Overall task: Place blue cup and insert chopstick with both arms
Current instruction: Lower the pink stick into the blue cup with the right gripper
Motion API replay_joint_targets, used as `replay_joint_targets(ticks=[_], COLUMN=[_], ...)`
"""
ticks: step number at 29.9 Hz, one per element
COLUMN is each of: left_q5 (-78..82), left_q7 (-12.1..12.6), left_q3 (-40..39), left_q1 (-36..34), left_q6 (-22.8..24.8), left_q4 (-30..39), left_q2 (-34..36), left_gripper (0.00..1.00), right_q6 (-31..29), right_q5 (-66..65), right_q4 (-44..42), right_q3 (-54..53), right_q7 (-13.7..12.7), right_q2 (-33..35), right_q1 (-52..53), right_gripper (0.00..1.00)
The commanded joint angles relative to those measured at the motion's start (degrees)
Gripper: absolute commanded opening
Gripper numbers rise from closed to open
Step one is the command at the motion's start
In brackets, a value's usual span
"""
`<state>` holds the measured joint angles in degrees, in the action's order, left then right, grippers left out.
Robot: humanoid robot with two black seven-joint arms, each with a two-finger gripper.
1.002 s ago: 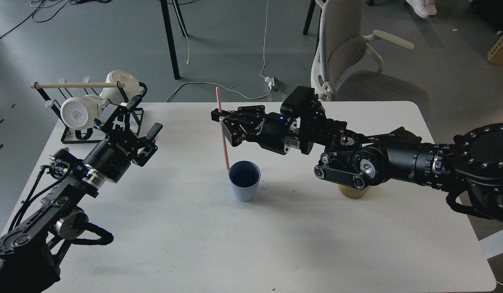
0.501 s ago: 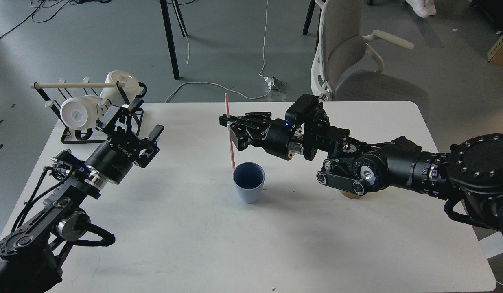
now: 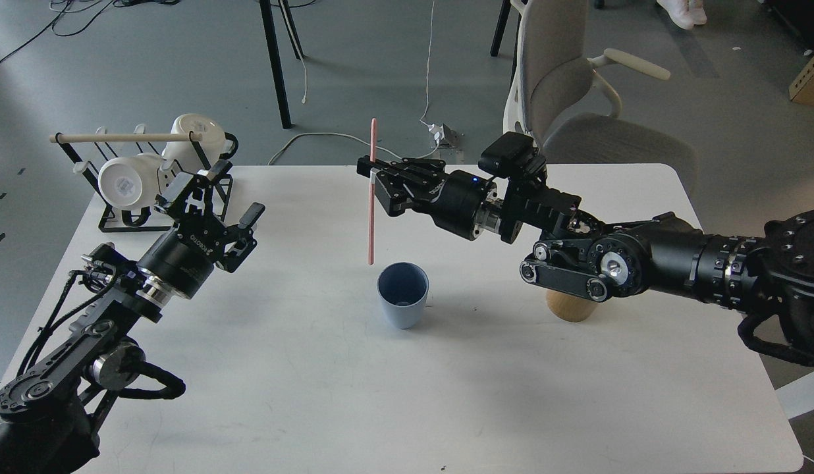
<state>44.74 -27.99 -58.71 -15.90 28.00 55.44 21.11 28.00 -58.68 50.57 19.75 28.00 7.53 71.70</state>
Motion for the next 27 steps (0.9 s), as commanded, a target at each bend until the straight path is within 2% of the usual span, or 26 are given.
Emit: replay_joint_targets(ticks=[1, 7, 27], left_q5=[0.00, 0.00, 0.09], left_q7=[-0.01, -0.01, -0.01], left_q3=[0.00, 0.17, 0.26], left_q1=[-0.01, -0.01, -0.01], left_q6=[0.00, 0.00, 0.00], left_q4=[-0.60, -0.60, -0.77], left_q2=[-0.20, -0.37, -1.69], left_gripper=[0.95, 0.95, 0.95], right_q6=[0.00, 0.00, 0.00], right_q5=[0.05, 0.05, -0.65], right_q4=[2.94, 6.99, 7.96], right_q3=[-0.23, -0.15, 5.12], right_q7=[0.00, 0.00, 0.00], right_q2=[3.36, 6.71, 6.62], right_q1=[0.99, 1.34, -1.12], right_gripper=[0.04, 0.04, 0.05])
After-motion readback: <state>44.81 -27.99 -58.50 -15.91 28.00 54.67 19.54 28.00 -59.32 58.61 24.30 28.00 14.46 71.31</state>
